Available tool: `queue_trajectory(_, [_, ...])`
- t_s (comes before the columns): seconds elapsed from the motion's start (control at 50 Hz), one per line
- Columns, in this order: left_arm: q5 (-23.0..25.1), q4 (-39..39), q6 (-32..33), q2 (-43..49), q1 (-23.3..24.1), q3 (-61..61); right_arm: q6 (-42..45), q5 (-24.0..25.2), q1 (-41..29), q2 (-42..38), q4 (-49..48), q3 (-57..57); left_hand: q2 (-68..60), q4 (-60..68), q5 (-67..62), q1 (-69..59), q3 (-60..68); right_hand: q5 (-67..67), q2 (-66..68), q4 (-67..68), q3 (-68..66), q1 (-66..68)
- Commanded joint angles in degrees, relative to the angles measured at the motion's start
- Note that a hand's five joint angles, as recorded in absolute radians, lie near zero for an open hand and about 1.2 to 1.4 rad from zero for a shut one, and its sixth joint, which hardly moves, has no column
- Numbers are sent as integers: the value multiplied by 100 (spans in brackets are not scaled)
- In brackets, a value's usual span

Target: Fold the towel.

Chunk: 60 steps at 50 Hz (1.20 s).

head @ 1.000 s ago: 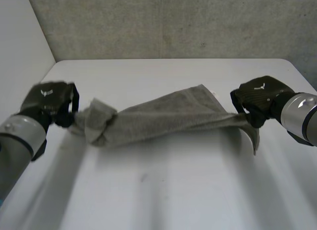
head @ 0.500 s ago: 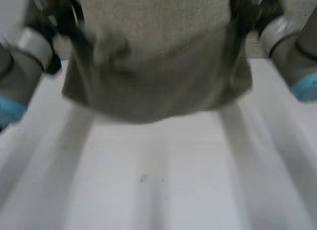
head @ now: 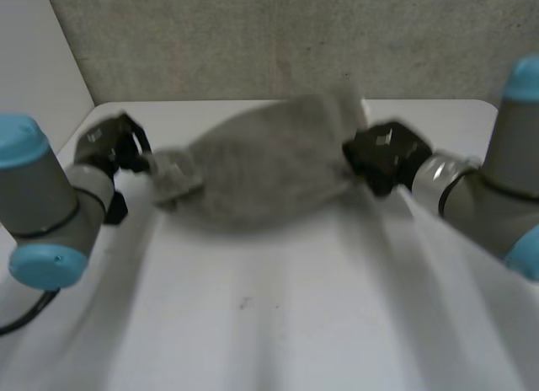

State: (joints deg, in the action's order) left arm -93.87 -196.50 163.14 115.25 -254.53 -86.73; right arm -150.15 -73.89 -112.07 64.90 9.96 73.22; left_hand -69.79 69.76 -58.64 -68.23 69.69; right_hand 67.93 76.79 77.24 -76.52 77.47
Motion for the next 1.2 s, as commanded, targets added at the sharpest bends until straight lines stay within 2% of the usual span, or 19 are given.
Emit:
queue_trajectory(0.02, [1,-55,647,805,-316,-327,118,-20,10,-680,-257,1000,-1021,1024,-1136,-1177,1031,207,321,276,-348,253])
queue_trajectory(0.18, [18,6,1079,701,-773,-608,109,-2,72,-576,-644,1519,-840,843,-955,-996,850,207,321,276,-348,253])
queue_trajectory(0.2, [18,24,1105,579,-835,-669,109,-2,72,-575,-645,1520,644,-641,529,488,-634,207,321,276,-348,253])
queue_trajectory(0.22, [18,24,1106,578,-835,-670,83,7,80,-497,-662,1564,659,-656,543,503,-649,207,321,276,-348,253])
queue_trajectory(0.26, [36,68,1123,263,-914,-845,65,7,80,-417,-662,1599,4643,-4640,4527,4487,-4633,207,321,276,-348,253])
queue_trajectory(0.28, [36,68,1123,261,-915,-846,65,7,80,-365,-671,1634,4662,-4659,4547,4506,-4652,207,321,276,-348,253])
queue_trajectory(0.3, [36,86,1123,105,-915,-942,65,7,63,-329,-688,1660,5762,-5758,5646,5606,-5752,207,321,276,-348,253])
queue_trajectory(0.32, [71,112,1132,-62,-915,-1021,65,7,63,-329,-689,1661,5806,-5803,5690,5650,-5796,207,321,276,-348,253])
queue_trajectory(0.44, [493,103,1158,-670,-871,-1426,65,7,19,-303,-803,1748,5907,-5904,5792,5751,-5897,207,321,276,-348,253])
queue_trajectory(0.48, [956,86,1193,-1038,-827,-1697,65,7,10,-312,-829,1766,5907,-5904,5792,5751,-5897,207,321,276,-348,253])
queue_trajectory(0.6, [1679,59,1484,-1628,-818,-2103,65,7,10,-329,-873,1810,5806,-5803,5691,5650,-5796,207,321,276,-348,253])
queue_trajectory(0.64, [2152,51,1929,-1935,-818,-2365,65,7,10,-329,-873,1819,5756,-5753,5641,5600,-5746,207,321,276,-348,253])
queue_trajectory(0.66, [2154,51,1932,-1936,-818,-2366,65,7,10,-329,-882,1819,5756,-5753,5640,5600,-5746,207,321,276,-348,253])
queue_trajectory(0.74, [2706,86,2825,-2147,-809,-2699,65,7,10,-329,-882,1819,5639,-5635,5523,5482,-5628,207,321,276,-348,253])
queue_trajectory(0.86, [2796,173,3837,-2050,-809,-2920,65,7,10,-356,-891,1828,5521,-5518,5405,5365,-5511,207,321,276,-348,253])
queue_trajectory(0.98, [2769,226,4138,-1866,-809,-2973,74,-2,10,-382,-891,1828,5319,-5315,5203,5163,-5309,207,321,276,-348,253])
queue_trajectory(1.14, [2532,147,4103,-1523,-800,-2902,100,-2,10,-391,-926,1863,3031,-3028,2915,2875,-3021,207,321,276,-348,253])
queue_trajectory(1.18, [2348,112,4076,-1427,-783,-2859,109,-11,10,-391,-961,1872,1307,-1303,1191,1150,-1296,207,321,276,-348,253])
queue_trajectory(1.2, [2347,112,4076,-1426,-783,-2859,126,-28,10,-391,-987,1889,1298,-1295,1183,1142,-1288,207,321,276,-348,253])
